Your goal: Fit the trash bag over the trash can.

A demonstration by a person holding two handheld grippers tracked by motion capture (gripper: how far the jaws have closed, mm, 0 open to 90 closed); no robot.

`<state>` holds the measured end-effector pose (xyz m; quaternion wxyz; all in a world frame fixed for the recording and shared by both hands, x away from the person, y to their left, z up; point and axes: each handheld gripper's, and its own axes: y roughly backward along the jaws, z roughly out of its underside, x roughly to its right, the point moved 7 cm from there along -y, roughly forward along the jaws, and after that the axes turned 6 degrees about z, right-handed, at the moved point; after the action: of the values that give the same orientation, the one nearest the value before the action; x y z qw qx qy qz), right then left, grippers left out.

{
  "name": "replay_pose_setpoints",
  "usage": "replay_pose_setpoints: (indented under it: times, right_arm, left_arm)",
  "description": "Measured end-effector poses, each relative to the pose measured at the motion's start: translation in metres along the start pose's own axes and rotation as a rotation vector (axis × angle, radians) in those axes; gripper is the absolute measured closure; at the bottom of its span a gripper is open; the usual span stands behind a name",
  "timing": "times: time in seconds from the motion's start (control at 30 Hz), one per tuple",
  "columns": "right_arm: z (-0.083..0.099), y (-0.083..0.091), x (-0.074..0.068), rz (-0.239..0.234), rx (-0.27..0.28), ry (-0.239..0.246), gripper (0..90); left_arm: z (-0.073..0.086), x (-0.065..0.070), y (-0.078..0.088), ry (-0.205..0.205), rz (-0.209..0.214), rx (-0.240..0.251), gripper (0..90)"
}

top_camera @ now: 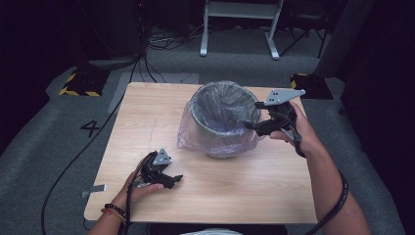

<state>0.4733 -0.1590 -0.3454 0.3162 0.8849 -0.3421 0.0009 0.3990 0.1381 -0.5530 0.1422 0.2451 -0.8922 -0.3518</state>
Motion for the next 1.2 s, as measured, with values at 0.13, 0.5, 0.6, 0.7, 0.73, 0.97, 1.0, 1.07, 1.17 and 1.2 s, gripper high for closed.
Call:
replay_pose_setpoints:
  times: [0.13, 0.5, 0.6, 0.7, 0.73, 0.97, 1.0, 1.07, 1.17, 1.2]
  right_arm:
    - [0.008, 0.003, -0.001, 0.006, -0.001, 0.003, 19.7]
    - [0.023, 0.020, -0.007, 0.018, 0.014, 0.031, 19.4]
    - [0.029, 0.024, -0.007, 0.029, 0.005, 0.034, 19.3]
    - [0.036, 0.026, -0.009, 0.034, -0.004, 0.044, 19.1]
    - [0.038, 0.027, -0.010, 0.034, -0.008, 0.046, 19.1]
    - [0.053, 0.030, -0.014, 0.073, -0.026, 0.100, 18.5]
    - [0.056, 0.030, -0.014, 0.072, -0.033, 0.105, 18.5]
    - [0.061, 0.030, -0.015, 0.080, -0.043, 0.107, 18.5]
    - [0.066, 0.029, -0.016, 0.094, -0.045, 0.116, 18.7]
    - [0.068, 0.029, -0.017, 0.096, -0.047, 0.115, 18.8]
  left_arm:
    - [0.000, 0.000, 0.000, 0.000, 0.000, 0.000, 15.0]
    - [0.000, 0.000, 0.000, 0.000, 0.000, 0.000, 15.0]
    - [0.000, 0.000, 0.000, 0.000, 0.000, 0.000, 15.0]
    - [0.000, 0.000, 0.000, 0.000, 0.000, 0.000, 15.0]
    - [0.000, 0.000, 0.000, 0.000, 0.000, 0.000, 15.0]
    - [0.000, 0.000, 0.000, 0.000, 0.001, 0.000, 15.0]
    - [0.000, 0.000, 0.000, 0.000, 0.001, 0.000, 14.9]
    - [0.000, 0.000, 0.000, 0.000, 0.001, 0.000, 15.0]
    - [0.000, 0.000, 0.000, -0.001, 0.001, 0.001, 15.0]
    - [0.000, 0.000, 0.000, 0.000, 0.000, 0.000, 14.9]
